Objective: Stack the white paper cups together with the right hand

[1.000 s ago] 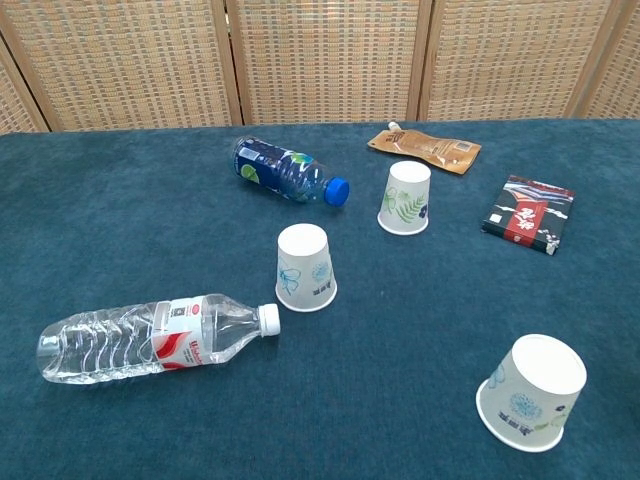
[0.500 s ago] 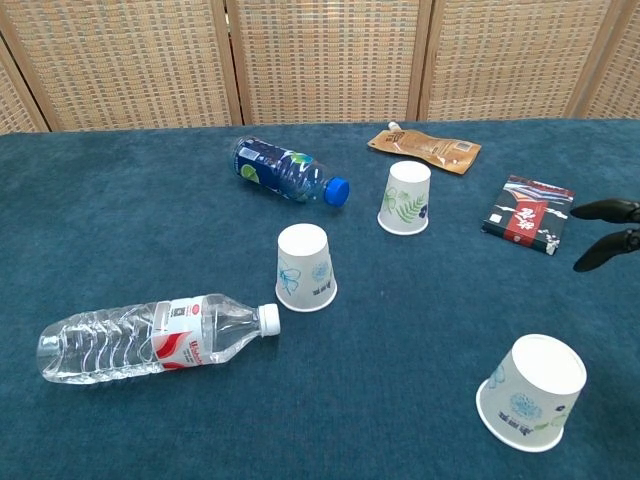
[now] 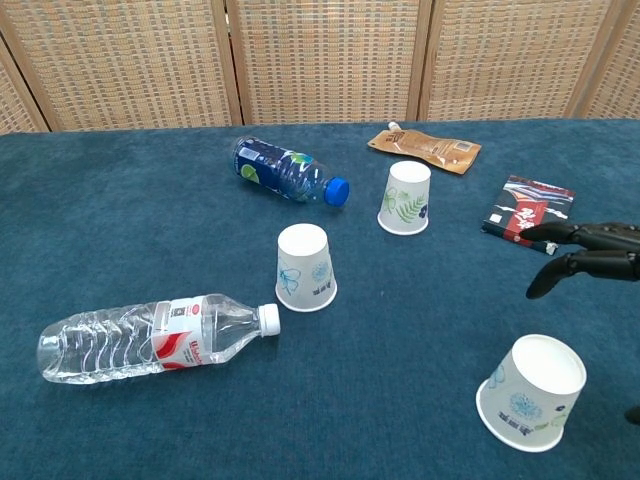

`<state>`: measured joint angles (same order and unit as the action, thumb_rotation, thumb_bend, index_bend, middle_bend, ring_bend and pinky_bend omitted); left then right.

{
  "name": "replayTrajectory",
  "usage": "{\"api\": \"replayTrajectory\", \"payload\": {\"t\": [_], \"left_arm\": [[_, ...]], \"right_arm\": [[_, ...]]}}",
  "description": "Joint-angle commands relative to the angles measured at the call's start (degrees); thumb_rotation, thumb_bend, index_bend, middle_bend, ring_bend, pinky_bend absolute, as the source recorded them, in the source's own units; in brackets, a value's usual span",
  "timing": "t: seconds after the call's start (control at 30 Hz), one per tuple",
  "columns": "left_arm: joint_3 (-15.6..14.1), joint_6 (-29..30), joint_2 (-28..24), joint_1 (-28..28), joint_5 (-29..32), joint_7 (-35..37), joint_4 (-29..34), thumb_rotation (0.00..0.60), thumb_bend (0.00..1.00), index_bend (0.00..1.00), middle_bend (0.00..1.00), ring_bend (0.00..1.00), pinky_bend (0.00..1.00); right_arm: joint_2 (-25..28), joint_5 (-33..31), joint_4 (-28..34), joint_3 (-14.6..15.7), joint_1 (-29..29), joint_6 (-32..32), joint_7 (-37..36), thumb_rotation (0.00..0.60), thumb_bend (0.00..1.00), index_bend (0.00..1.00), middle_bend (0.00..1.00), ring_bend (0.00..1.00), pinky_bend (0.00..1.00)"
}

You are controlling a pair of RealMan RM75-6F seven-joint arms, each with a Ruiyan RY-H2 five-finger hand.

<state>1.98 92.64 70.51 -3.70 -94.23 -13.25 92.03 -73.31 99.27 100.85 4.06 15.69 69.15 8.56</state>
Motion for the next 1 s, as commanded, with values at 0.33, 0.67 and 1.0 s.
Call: {"api": "replayTrajectory", "payload": {"t": [0.33,0.67,1.0], "left_arm": [[0.0,0.1,0.0,0.0,-0.1,0.0,0.1,0.600,0.11,0.04,0.00,0.00,0.10],[-0.1,0.0,0.1,0.0,-0.1,-0.1,0.0,0.600,0.11,0.04,0.00,0.00,0.10],[-0.2,-0.1,0.1,-0.1,-0.3,-0.1,0.0,0.600,0.11,0.04,0.00,0.00,0.10]], "right_arm": [[-3.3,-4.1,-0.2,-1.3,2.6,-4.8,3.0,0.600,0.15,0.29,0.00,0.00,0.09],[-5.5,-6.7,-1.0,-2.0,3.4,-5.5,4.8,0.600,0.15,0.39,0.00,0.00,0.10],[-7.6,-8.7,-3.2,-3.0,3.7,-4.9,5.2,0.600,0.14,0.56,0.01,0.00,0.13]]}}
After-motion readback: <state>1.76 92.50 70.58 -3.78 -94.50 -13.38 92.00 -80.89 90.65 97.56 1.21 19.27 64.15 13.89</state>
